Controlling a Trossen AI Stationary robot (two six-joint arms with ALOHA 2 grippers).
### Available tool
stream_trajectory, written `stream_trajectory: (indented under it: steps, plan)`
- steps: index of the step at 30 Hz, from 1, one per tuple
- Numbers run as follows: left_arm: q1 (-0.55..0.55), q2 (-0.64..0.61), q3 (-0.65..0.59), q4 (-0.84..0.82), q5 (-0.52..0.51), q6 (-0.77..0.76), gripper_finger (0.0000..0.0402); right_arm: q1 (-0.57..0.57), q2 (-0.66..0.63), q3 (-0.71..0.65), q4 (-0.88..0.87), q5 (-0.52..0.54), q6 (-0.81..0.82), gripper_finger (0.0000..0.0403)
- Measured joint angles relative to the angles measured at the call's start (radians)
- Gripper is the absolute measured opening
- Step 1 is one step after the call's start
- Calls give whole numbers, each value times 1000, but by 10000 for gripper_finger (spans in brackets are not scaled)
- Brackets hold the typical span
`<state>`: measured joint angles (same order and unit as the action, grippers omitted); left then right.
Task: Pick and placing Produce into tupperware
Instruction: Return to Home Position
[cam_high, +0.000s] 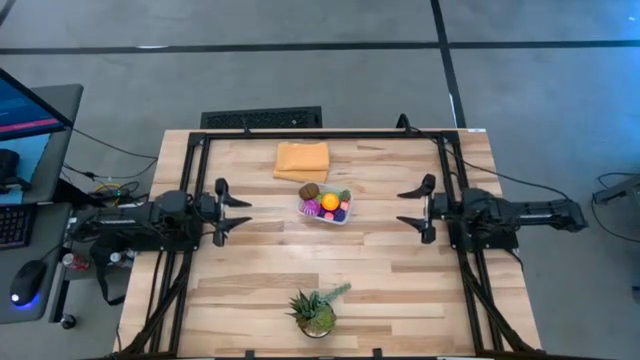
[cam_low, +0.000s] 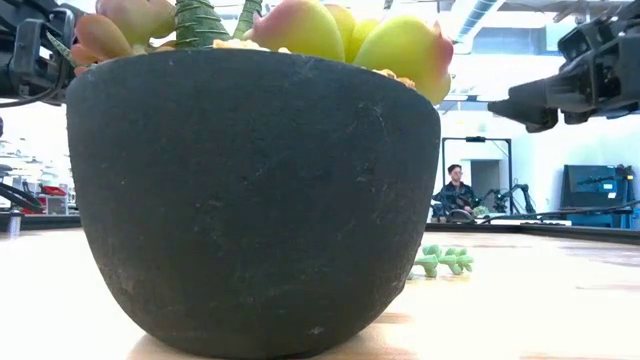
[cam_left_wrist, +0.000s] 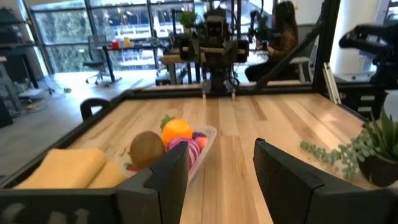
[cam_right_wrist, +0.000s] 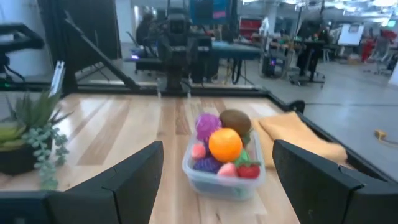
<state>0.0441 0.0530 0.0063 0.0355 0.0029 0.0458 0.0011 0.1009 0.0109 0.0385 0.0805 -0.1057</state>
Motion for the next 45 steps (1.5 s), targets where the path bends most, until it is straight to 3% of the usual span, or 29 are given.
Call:
stream_trajectory:
  steps: [9, 45]
  plan:
    - [0, -49, 0, -1, 4, 15, 171, 10, -102, 1, -18, 41, -40, 296]
    - [-26, -49, 0, -1, 10, -1, 171, 5, -99, 9, -38, 51, -68, 296]
